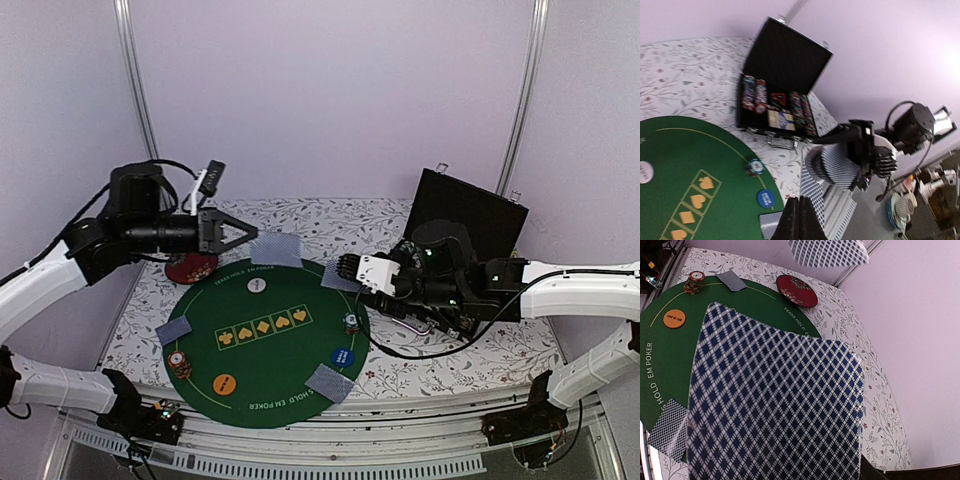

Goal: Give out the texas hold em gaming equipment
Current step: Place the poker card in the small blind area.

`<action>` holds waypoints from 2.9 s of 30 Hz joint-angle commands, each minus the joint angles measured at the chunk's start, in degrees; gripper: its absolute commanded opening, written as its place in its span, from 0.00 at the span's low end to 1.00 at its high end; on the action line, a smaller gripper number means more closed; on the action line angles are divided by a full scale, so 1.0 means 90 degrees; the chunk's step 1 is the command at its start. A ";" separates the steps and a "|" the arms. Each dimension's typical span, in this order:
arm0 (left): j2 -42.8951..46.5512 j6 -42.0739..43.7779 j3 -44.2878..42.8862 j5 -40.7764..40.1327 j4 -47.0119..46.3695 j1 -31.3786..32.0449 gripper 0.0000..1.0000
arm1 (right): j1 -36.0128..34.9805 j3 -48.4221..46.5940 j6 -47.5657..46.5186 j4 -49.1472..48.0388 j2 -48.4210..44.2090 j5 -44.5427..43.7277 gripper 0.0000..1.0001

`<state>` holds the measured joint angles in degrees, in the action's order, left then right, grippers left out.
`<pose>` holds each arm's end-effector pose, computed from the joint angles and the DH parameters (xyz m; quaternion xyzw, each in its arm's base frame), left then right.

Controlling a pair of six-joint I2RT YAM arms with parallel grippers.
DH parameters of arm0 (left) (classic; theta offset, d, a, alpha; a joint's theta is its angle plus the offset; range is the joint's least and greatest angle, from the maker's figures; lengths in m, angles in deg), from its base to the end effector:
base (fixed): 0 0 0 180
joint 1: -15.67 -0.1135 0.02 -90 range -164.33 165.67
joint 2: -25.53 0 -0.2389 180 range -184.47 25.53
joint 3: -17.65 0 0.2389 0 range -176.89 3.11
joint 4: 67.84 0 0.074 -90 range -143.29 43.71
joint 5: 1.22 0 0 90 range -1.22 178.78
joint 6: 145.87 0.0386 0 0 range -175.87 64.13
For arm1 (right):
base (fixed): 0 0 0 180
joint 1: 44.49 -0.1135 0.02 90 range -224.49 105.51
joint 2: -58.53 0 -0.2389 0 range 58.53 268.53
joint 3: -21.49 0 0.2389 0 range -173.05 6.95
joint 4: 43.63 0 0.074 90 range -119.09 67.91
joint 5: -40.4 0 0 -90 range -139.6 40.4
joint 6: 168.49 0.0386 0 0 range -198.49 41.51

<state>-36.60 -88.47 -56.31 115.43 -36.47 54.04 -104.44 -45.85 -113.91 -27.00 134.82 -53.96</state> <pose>0.1809 -0.1653 0.3374 0.1728 0.7872 -0.4791 0.3478 0.1532 0.2589 0.2599 -0.6116 0.5842 0.0817 0.5273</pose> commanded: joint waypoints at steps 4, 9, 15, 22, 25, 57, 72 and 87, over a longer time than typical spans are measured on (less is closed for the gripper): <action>0.1128 0.0443 0.1080 -0.0099 0.1888 -0.2544 0.00 | 0.0044 0.0092 -0.0066 -0.0225 -0.0159 0.0085 0.44; 0.0874 0.1458 0.1628 -0.0021 0.2573 -0.4347 0.00 | 0.0049 0.0105 -0.0107 -0.0176 -0.0186 0.0159 0.44; 0.0503 0.1466 0.2026 -0.0018 0.2431 -0.5372 0.00 | 0.0049 0.0149 -0.0088 -0.0203 -0.0248 0.0192 0.44; 0.0082 0.1212 0.2162 -0.0155 0.2091 -0.5450 0.00 | 0.0049 0.0156 -0.0098 -0.0247 -0.0235 0.0192 0.44; -0.0303 0.1747 0.1818 -0.0606 0.2648 -0.5482 0.00 | 0.0049 0.0144 -0.0095 -0.0242 -0.0294 0.0206 0.44; -0.1306 0.1564 0.1816 -0.0868 0.2580 -0.5611 0.07 | 0.0053 0.0211 -0.0156 -0.0181 -0.0496 0.0133 0.45; -0.0614 0.1583 0.1306 -0.1670 0.3355 -0.5611 0.47 | 0.0049 0.0181 -0.0166 -0.0123 -0.0489 0.0152 0.45; 0.1023 -0.0172 0.0418 -0.0202 0.0616 -0.1648 0.92 | 0.0049 -0.0116 -0.0176 0.0017 -0.0255 0.0220 0.45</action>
<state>-28.64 -82.32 -52.09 110.82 -16.26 25.56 -104.11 -44.43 -115.51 -26.50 132.01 -52.43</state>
